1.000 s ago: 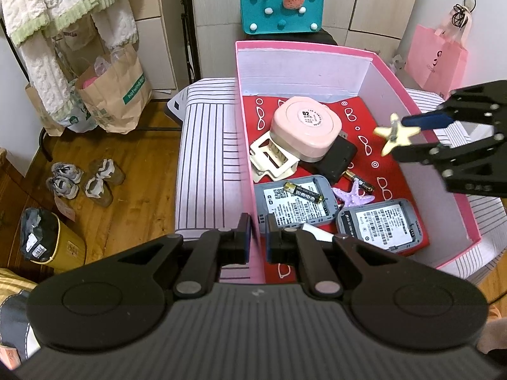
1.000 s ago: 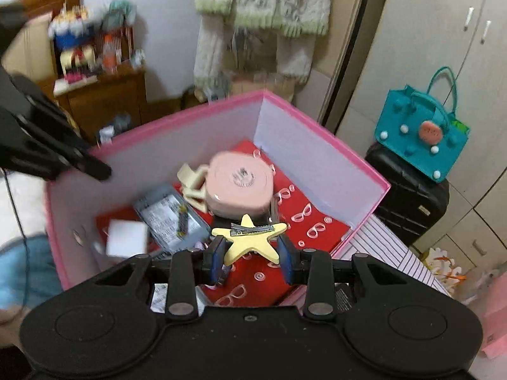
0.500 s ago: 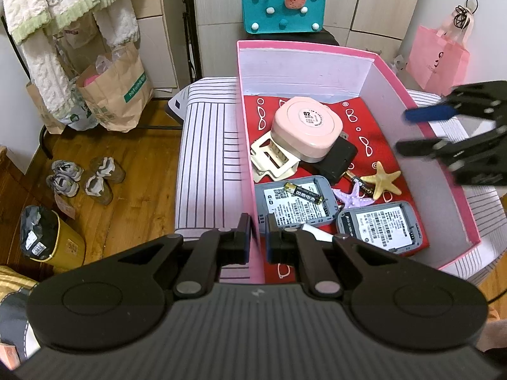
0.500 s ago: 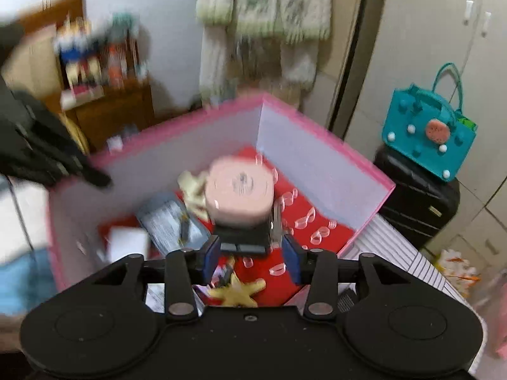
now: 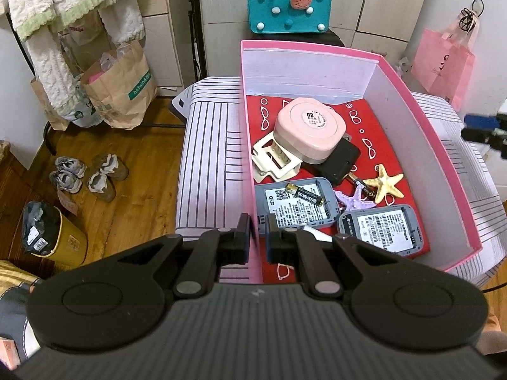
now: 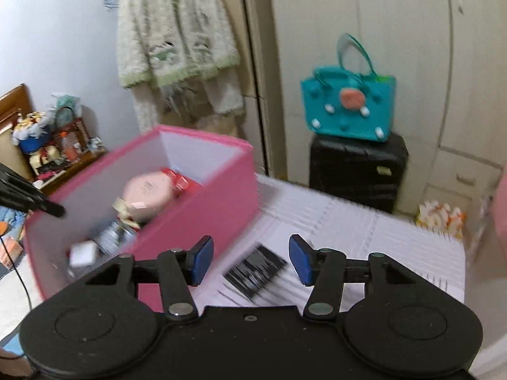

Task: Organize rigid objects
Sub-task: 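Grasp the black phone battery with the right gripper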

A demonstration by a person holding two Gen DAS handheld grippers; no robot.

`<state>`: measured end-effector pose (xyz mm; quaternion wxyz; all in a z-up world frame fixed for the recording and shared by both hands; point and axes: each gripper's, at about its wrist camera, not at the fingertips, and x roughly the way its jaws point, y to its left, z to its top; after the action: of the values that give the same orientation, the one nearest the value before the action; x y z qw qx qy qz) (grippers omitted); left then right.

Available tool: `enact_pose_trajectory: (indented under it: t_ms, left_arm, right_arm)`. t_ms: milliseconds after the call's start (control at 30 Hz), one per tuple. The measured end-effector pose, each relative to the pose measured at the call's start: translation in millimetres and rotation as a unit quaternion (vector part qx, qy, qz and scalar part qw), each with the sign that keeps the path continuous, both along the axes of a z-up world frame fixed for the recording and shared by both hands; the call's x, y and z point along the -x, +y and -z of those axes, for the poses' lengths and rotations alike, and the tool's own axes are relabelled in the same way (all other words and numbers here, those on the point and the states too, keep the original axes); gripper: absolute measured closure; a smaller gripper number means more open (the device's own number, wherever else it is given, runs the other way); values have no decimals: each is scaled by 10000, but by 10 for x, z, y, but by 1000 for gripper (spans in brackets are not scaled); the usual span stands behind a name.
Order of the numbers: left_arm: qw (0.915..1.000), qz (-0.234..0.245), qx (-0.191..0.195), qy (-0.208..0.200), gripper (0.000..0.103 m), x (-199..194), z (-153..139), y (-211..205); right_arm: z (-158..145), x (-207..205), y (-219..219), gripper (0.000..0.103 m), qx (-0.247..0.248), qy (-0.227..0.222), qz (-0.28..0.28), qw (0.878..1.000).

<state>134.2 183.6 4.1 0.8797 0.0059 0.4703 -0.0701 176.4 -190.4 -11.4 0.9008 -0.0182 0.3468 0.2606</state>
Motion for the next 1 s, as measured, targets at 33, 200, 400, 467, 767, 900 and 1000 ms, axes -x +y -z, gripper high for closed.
enact_pose_trajectory:
  t_ms: [33, 200, 400, 467, 767, 900, 1000]
  left_arm:
    - [10000, -8, -20, -6, 96, 13, -2, -12]
    - [9999, -60, -91, 6, 96, 7, 8, -35]
    - [9995, -73, -309, -31, 96, 3, 26, -122]
    - [9994, -110, -328, -21, 96, -2, 21, -132]
    - [9995, -131, -283, -29, 96, -4, 0, -105]
    - [9996, -147, -237, -64, 96, 3, -27, -89]
    - [9995, -147, -271, -79, 96, 8, -32, -98]
  right_arm:
    - [64, -10, -54, 45, -106, 100, 38, 9999]
    - [388, 29, -64, 45, -685, 634, 60, 9956]
    - [623, -61, 171, 42, -540, 684, 339, 9956]
    - [688, -107, 241, 34, -469, 527, 498, 9963]
    - [833, -262, 548, 27, 20, 325, 430, 9985]
    - [900, -258, 637, 24, 551, -112, 329, 9979]
    - [881, -236, 574, 28, 527, -170, 300, 9980]
